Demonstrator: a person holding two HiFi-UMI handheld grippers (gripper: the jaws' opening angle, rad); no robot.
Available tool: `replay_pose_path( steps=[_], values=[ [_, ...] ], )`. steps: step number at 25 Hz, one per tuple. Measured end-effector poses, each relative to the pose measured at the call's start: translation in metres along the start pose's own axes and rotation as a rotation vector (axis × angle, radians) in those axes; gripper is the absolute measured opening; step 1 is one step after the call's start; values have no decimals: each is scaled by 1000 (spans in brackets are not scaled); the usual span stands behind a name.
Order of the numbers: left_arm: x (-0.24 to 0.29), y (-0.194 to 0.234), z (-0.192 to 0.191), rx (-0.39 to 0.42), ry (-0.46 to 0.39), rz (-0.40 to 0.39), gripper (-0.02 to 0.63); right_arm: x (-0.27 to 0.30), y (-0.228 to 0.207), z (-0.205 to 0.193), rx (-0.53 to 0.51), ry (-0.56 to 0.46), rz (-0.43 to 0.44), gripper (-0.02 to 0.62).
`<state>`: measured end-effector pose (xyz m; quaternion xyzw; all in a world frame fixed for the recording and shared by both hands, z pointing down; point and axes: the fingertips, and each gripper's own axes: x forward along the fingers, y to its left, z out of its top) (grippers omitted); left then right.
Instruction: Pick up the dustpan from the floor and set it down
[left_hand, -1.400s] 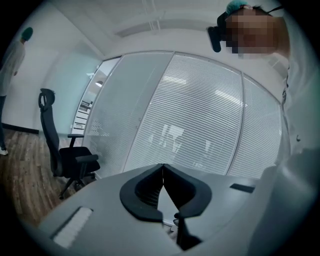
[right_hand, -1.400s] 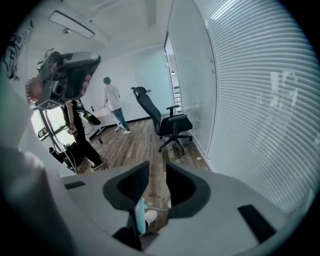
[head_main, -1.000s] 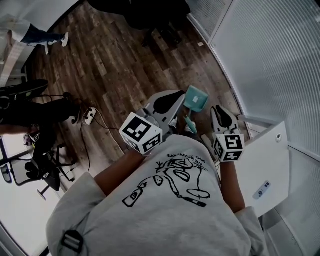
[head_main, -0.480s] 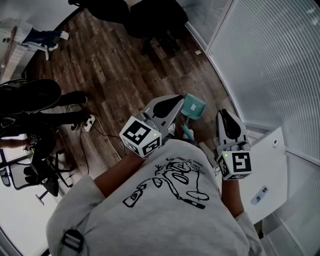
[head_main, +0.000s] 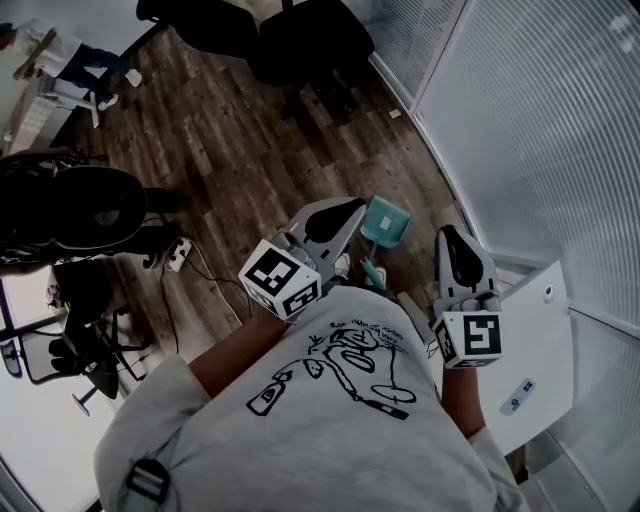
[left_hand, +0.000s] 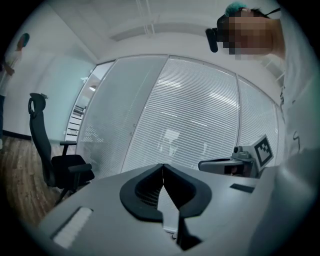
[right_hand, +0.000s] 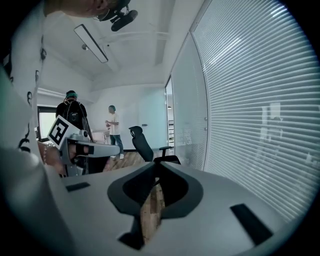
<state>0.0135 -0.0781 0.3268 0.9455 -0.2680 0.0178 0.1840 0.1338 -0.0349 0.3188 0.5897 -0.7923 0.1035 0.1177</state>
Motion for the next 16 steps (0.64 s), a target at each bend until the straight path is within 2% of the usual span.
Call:
replay_pose_path(
  steps=[16],
  values=[
    [8, 4, -3, -6, 8, 12, 3, 7, -8, -5, -1, 18, -2, 23]
  ],
)
